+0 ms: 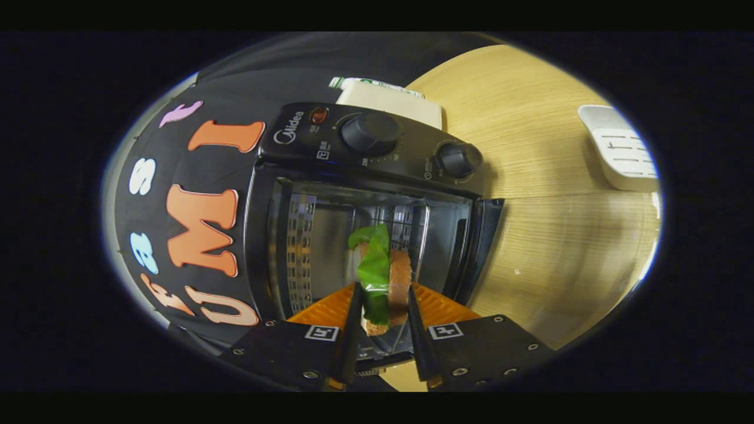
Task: Open the toaster oven, put the food inside, and close the toaster oven door.
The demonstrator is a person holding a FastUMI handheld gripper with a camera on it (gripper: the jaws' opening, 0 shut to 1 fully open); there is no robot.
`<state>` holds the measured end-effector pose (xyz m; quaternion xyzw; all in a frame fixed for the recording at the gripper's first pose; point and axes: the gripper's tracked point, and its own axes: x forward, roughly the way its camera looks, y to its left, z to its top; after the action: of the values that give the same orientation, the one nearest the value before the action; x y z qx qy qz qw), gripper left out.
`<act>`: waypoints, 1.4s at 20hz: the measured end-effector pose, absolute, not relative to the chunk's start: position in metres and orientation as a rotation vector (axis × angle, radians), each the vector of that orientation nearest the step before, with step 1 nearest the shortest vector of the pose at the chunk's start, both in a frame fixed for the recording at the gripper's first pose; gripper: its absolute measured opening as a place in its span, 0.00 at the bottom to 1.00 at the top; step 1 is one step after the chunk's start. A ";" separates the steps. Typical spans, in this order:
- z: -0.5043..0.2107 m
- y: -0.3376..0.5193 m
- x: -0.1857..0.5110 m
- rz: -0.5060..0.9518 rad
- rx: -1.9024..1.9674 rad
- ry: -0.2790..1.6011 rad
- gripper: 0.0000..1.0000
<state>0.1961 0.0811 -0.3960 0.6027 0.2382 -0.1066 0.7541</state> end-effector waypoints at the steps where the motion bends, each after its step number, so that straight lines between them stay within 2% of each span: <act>1: -0.395 0.083 0.198 -0.228 1.305 0.526 0.43; 2: -0.392 0.086 0.199 -0.224 1.292 0.532 0.46; 4: -0.392 0.089 0.199 -0.222 1.276 0.550 0.60; 6: -0.395 0.087 0.187 -0.231 1.258 0.585 0.65; 9: -0.396 0.079 0.166 -0.227 1.209 0.613 0.91; 13: -0.386 0.075 0.123 -0.194 1.139 0.666 0.96; 20: -0.363 0.079 0.031 -0.028 0.774 0.755 0.98; 28: -0.397 0.052 -0.021 0.011 0.345 0.802 0.99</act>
<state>-0.0208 0.0519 -0.3973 0.1671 0.3882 0.0055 0.9063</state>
